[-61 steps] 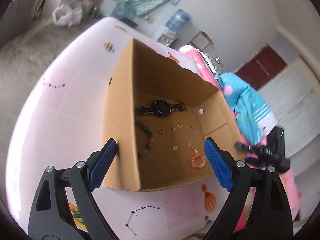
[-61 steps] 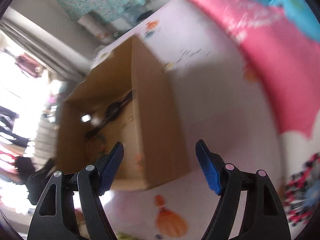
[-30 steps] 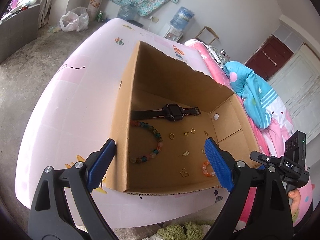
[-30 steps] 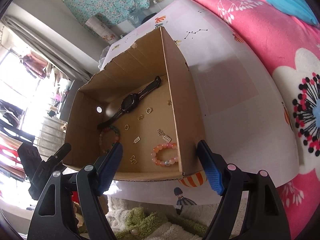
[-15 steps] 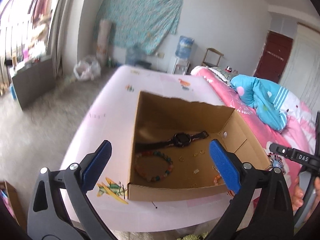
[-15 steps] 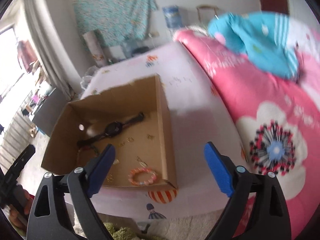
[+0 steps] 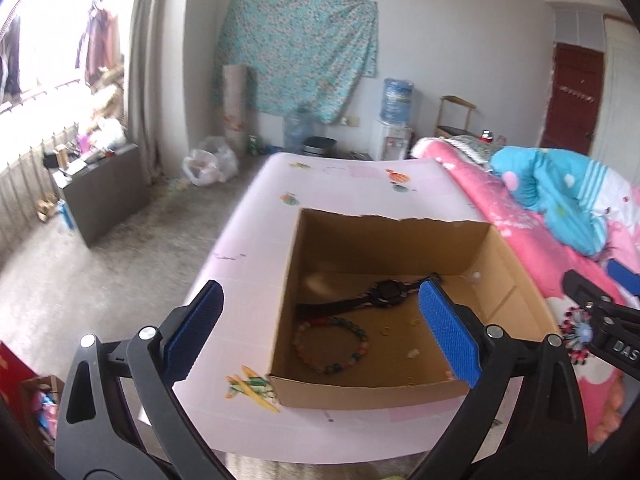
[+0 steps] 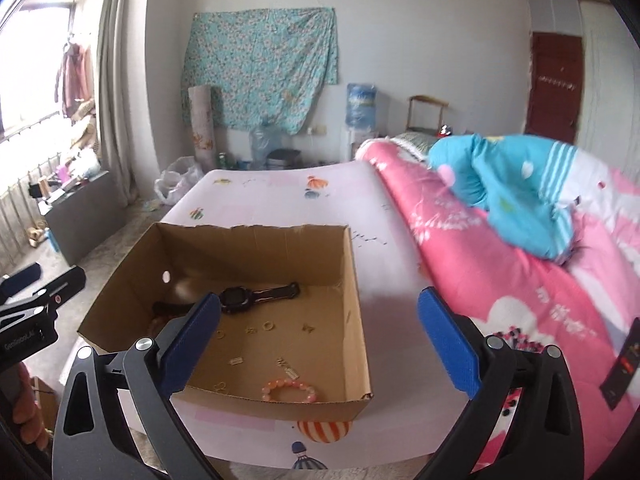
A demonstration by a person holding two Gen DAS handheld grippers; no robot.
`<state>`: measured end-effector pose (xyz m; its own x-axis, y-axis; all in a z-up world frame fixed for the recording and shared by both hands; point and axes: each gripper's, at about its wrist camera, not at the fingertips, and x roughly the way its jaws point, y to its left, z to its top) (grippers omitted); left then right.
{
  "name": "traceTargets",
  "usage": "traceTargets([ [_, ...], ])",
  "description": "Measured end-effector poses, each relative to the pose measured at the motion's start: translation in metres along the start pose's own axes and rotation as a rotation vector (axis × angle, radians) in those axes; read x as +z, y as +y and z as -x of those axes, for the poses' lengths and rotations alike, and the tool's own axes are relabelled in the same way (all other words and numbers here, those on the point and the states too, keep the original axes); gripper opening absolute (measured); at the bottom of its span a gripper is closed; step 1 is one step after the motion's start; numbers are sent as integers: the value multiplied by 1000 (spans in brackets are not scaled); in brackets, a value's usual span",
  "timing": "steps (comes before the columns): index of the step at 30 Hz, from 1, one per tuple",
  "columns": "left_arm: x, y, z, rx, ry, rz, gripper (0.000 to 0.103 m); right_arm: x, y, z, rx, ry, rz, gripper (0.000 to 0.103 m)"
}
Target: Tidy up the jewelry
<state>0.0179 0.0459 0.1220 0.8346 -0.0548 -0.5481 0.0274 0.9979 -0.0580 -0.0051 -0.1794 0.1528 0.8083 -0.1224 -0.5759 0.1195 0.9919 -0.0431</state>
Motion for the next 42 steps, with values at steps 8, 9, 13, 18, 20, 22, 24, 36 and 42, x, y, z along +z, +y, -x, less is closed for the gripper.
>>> traceTargets([
  [8,-4,-6,-5,-28,139,1,95,1,-3,3,160,127,-72,96],
  [9,-4,-6,-7,-37,163,15,95,1,-6,2,179,151,-84,96],
  [13,-11,-3,-12,-49,229,33,95,-5,-9,-4,149,215,-97,96],
  [18,-21,-8,-21,-46,309,7,95,-15,0,-20,107,320,-26,96],
  [20,-24,-12,-24,-43,332,-5,95,-19,4,-24,122,351,-20,96],
  [22,-29,-13,-27,-40,365,-16,95,-22,7,-27,133,377,-22,96],
  [24,-34,-15,-30,-44,393,-26,95,-27,9,-30,149,406,-29,96],
  [36,-48,-16,-42,-70,493,-17,95,-44,12,-41,169,505,-62,96],
  [42,-49,-17,-44,-66,509,-30,95,-44,11,-45,166,512,-68,96],
])
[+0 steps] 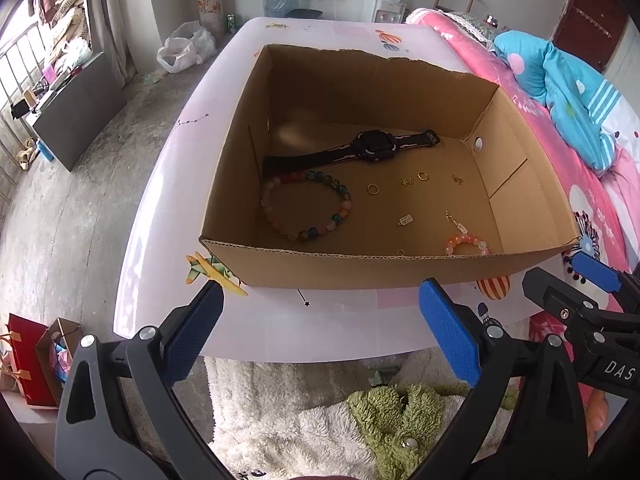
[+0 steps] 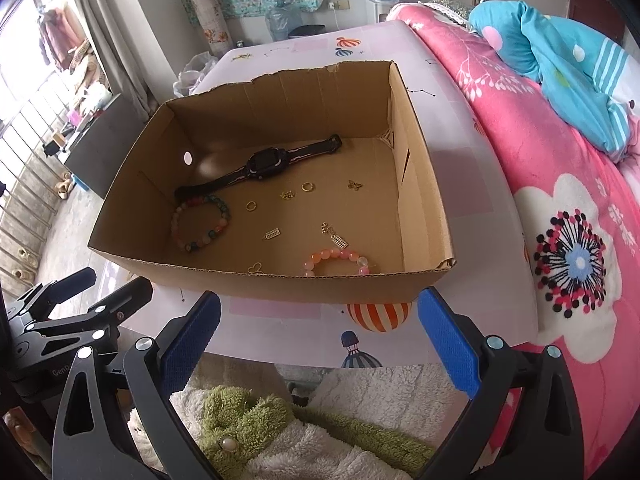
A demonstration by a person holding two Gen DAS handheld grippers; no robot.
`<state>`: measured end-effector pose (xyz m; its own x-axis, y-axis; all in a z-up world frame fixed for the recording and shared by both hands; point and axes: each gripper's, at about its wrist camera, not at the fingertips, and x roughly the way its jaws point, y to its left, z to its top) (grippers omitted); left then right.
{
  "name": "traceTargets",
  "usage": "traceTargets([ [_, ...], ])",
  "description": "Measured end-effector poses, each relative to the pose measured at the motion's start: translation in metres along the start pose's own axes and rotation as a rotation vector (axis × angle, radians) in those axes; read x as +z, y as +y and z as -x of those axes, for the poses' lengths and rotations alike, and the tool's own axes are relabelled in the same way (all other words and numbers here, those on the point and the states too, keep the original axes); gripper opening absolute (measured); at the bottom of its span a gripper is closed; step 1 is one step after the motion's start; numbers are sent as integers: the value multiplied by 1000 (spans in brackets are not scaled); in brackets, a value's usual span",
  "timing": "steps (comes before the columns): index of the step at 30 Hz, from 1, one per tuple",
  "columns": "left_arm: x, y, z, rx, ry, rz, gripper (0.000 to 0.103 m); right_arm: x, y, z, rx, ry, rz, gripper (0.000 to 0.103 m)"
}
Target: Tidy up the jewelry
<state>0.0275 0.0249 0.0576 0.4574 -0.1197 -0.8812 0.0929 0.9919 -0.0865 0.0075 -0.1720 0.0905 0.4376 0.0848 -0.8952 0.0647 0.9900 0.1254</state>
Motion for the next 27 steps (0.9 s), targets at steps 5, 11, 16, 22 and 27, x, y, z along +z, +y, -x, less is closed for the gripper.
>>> traceTargets([
  [5,0,0,1,1,-1,0,95,-1,2,-2,2,6,8,96],
  [11,2,0,3,4,-17,5,95,-1,3,-1,3,4,10,96],
  [16,1,-2,2,2,-9,2,95,-1,4,-1,2,1,13,96],
  [22,2,-2,4,3,-15,-2,95,2,1,1,4,-1,15,96],
  [27,2,-3,4,4,-14,-4,95,1,-2,2,5,-6,11,96],
])
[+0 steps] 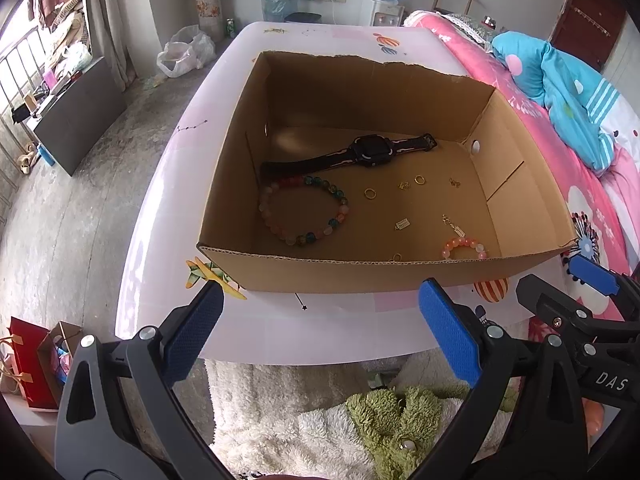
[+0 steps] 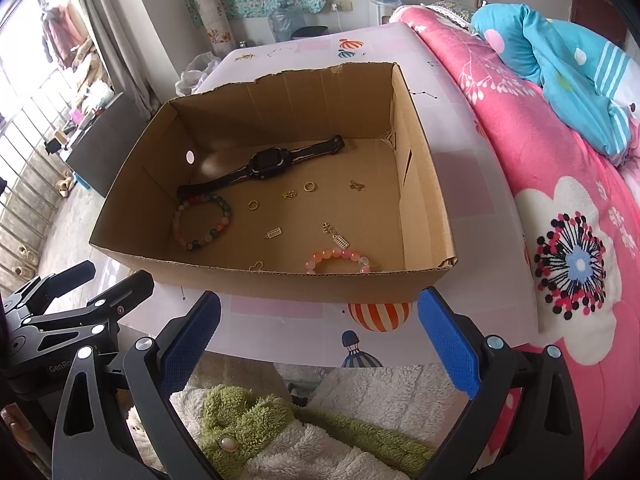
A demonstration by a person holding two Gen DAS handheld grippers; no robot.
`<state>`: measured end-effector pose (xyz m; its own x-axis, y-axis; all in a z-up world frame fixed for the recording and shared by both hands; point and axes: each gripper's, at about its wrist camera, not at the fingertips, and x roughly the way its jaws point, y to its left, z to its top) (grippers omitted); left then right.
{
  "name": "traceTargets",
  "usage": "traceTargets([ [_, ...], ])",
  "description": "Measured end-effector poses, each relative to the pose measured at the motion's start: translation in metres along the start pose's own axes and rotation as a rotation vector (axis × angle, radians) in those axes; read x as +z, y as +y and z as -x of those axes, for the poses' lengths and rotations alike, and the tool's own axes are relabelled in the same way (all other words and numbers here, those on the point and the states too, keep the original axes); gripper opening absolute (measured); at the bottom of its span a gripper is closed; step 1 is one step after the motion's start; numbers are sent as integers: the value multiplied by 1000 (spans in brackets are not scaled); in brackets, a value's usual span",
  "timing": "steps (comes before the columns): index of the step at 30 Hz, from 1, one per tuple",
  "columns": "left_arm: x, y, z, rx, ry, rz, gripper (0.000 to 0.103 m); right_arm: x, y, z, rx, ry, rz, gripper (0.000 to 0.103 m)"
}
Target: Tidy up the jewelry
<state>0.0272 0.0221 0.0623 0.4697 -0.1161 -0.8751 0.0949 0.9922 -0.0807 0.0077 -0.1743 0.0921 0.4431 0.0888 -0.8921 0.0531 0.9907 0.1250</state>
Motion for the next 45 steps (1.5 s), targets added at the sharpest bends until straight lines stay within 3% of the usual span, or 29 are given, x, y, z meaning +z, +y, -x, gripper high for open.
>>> traceTargets([
  [45,0,-7,-7,-2,24,2,95,1,4,-9,8,24,25,96],
])
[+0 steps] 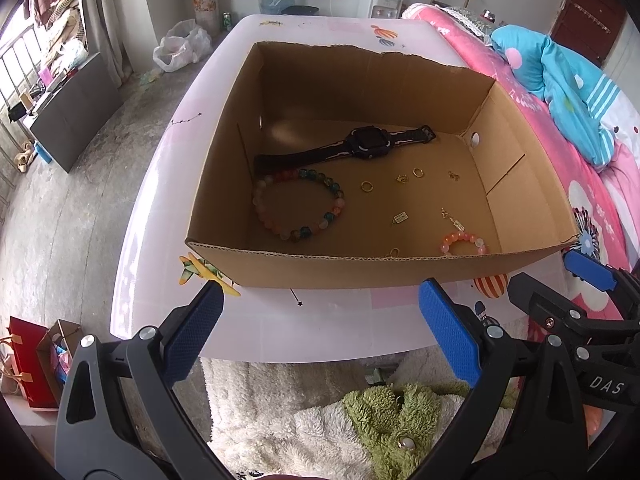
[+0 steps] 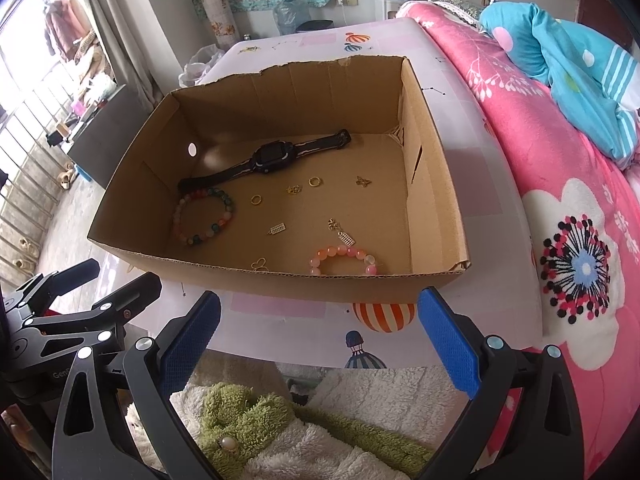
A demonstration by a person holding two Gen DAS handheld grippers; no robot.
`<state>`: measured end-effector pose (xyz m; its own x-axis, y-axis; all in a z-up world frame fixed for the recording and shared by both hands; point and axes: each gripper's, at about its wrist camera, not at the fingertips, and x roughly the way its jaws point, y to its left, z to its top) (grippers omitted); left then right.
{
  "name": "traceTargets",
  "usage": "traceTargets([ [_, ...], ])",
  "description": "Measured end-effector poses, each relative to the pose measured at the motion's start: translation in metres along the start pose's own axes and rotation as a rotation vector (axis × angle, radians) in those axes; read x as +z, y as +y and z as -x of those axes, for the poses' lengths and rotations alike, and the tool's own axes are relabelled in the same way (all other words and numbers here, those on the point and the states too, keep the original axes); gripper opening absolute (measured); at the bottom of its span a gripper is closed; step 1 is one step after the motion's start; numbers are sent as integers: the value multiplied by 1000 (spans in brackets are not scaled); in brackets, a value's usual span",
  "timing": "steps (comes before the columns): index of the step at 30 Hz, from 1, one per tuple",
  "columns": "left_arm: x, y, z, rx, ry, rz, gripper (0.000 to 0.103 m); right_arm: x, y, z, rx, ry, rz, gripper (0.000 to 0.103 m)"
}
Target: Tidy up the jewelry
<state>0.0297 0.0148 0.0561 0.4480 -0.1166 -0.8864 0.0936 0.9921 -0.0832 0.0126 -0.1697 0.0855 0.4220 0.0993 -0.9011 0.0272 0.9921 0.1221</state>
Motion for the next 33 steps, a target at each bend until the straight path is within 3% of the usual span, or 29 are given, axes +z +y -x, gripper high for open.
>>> traceTargets([
  [33,0,-2,-5,10,6,1,95,1,-7,-11,2,30,-24,96],
])
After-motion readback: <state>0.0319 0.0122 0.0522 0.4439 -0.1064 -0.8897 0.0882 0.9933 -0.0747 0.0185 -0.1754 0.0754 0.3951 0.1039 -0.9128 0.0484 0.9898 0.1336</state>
